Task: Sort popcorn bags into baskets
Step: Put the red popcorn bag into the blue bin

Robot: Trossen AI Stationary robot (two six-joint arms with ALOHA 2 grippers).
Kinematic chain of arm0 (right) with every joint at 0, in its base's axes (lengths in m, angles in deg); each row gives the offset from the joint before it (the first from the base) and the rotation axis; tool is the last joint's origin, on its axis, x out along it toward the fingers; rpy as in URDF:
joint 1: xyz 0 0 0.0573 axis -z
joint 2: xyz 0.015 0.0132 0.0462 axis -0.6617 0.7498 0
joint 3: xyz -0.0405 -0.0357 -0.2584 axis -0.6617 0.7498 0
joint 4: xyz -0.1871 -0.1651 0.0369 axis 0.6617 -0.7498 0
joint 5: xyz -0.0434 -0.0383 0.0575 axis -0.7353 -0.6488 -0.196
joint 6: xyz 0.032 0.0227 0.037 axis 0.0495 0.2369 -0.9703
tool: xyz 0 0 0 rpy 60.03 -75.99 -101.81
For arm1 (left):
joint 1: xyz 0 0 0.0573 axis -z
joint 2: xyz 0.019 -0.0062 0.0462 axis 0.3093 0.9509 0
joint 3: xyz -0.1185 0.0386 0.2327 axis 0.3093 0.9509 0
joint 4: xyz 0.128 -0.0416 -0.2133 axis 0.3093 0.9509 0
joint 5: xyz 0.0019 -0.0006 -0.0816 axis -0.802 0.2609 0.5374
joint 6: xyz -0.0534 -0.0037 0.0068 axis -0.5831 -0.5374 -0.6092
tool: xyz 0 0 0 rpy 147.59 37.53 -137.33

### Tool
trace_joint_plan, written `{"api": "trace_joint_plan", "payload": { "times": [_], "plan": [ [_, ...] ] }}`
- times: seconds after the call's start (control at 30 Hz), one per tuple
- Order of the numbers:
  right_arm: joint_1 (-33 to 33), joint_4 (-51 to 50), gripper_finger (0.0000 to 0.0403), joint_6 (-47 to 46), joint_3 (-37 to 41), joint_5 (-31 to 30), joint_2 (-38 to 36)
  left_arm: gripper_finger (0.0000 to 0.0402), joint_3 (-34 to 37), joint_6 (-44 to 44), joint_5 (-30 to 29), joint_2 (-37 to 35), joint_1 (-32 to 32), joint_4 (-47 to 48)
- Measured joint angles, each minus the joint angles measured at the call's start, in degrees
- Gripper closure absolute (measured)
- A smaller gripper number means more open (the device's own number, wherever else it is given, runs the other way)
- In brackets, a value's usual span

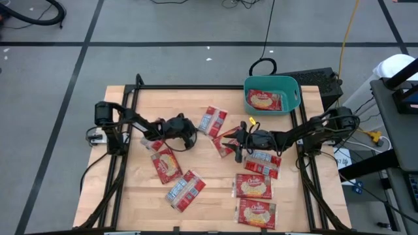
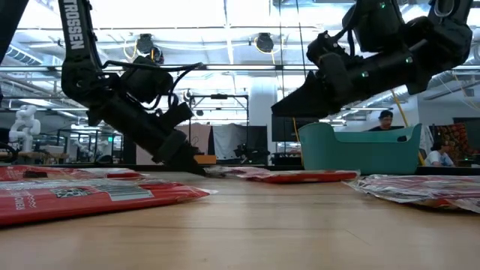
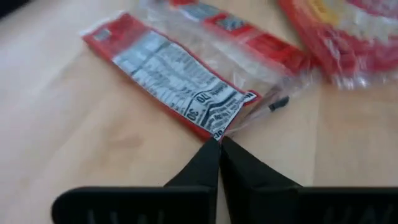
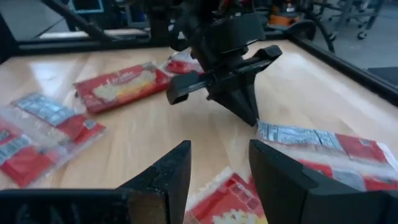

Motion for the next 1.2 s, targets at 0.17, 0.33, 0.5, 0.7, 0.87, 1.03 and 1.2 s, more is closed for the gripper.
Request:
{"api": "trace_joint_plan", "payload": {
  "times": [0.17, 0.33, 0.5, 0.7, 0.87, 1.03, 1.2],
  "plan": [
    [-2.5, -2.14, 0.025, 1.77, -3.26, -6.66, -0.02, 0.0397, -0.07, 0.46, 0.12, -4.19, -0.54, -1.81],
    [-3.88, -15.76, 0.025, 5.15, -9.95, -16.21, 0.0, 0.0398, -0.1, -3.48, 1.26, -8.73, -1.62, -2.23],
    [-3.92, -26.21, 0.0239, 7.39, -14.23, -21.47, 0.0, 0.0399, -0.09, -6.8, 4.33, -12.51, -2.36, -2.2],
    [-3.29, -26.05, 0.0204, 12.78, -14.12, -22.31, 0.0, 0.04, -0.11, -7.92, 8.33, -13.95, -2.38, -2.66],
    [-0.76, -25.62, 0.0183, 14.59, -14.12, -19.99, 0.0, 0.04, -0.13, -9.12, 9.96, -13.91, -2.34, -2.63],
    [2.08, -26.14, 0.019, 14.4, -14.09, -12.39, 0.0, 0.0401, -0.13, -9.49, 10.76, -13.91, -2.36, -2.74],
    [2.56, -29.18, 0.0203, 14.58, -13.81, -9.78, 0.14, 0.0401, -0.13, -9.8, 10.9, -13.91, -2.34, -3.08]
  ]
}}
